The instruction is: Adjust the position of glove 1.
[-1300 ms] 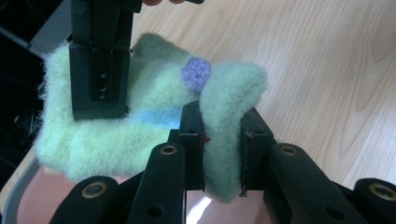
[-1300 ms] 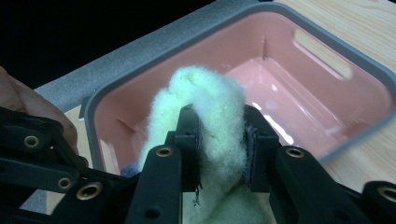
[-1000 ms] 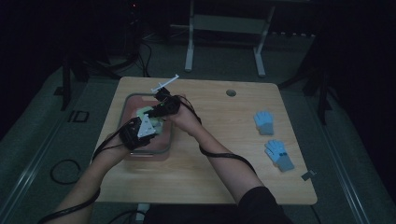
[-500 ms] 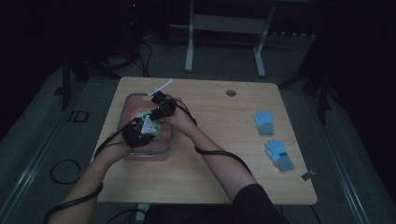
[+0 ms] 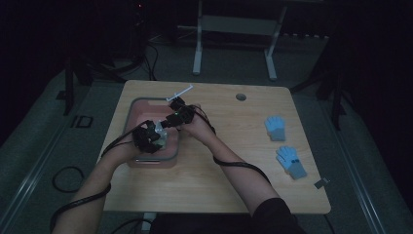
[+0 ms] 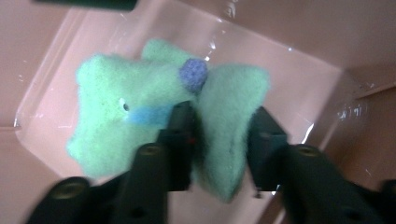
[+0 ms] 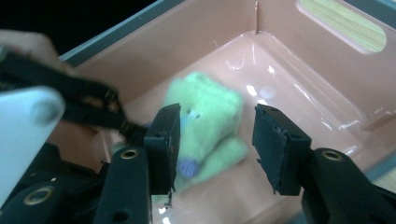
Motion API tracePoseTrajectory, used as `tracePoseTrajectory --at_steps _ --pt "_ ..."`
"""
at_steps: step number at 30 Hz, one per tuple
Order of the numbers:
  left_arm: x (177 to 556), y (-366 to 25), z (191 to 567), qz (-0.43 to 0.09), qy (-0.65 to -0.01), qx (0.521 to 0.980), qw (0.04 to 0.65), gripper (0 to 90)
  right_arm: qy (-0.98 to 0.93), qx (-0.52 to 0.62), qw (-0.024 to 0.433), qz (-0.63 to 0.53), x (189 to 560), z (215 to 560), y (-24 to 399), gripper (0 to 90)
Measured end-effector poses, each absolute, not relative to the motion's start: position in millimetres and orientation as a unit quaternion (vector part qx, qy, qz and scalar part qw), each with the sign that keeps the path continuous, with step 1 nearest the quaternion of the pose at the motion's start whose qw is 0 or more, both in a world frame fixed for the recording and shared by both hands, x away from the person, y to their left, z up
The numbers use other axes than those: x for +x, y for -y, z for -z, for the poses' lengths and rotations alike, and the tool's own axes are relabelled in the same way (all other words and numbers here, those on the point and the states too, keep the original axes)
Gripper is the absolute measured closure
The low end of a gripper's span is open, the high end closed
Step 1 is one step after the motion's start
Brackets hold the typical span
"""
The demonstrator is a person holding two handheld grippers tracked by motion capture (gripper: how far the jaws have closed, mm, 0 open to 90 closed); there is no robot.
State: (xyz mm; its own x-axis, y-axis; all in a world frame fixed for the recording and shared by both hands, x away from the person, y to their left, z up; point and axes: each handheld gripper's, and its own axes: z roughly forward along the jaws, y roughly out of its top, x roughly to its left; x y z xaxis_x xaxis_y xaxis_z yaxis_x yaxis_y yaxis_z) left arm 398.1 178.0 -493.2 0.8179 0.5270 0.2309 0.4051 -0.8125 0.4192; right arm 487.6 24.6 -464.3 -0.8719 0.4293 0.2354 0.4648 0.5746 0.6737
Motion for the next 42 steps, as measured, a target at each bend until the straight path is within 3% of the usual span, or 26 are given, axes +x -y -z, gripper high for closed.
tracePoseTrajectory --at_steps 3,9,20,37,39,42 --pt "396 -181 487 -0.181 -0.265 0.925 0.201 38.7 0.885 -0.246 0.02 0.394 482 459 -15 47.8" --pt "389 -188 471 -0.187 -0.303 0.898 0.257 15.0 0.872 -0.245 0.012 0.423 474 445 12 37.6" --pt "369 -167 461 -0.208 -0.337 0.857 0.33 6.9 0.861 -0.237 -0.005 0.45 453 435 59 20.0" --pt "342 -94 464 -0.188 -0.321 0.846 0.383 6.9 0.857 -0.256 -0.049 0.445 438 460 144 18.4" --pt "341 -86 466 -0.167 -0.325 0.849 0.383 1.5 0.853 -0.266 -0.051 0.447 436 463 154 18.3" --pt "337 -77 470 -0.159 -0.318 0.848 0.393 0.4 0.846 -0.278 -0.052 0.452 433 467 169 17.3"
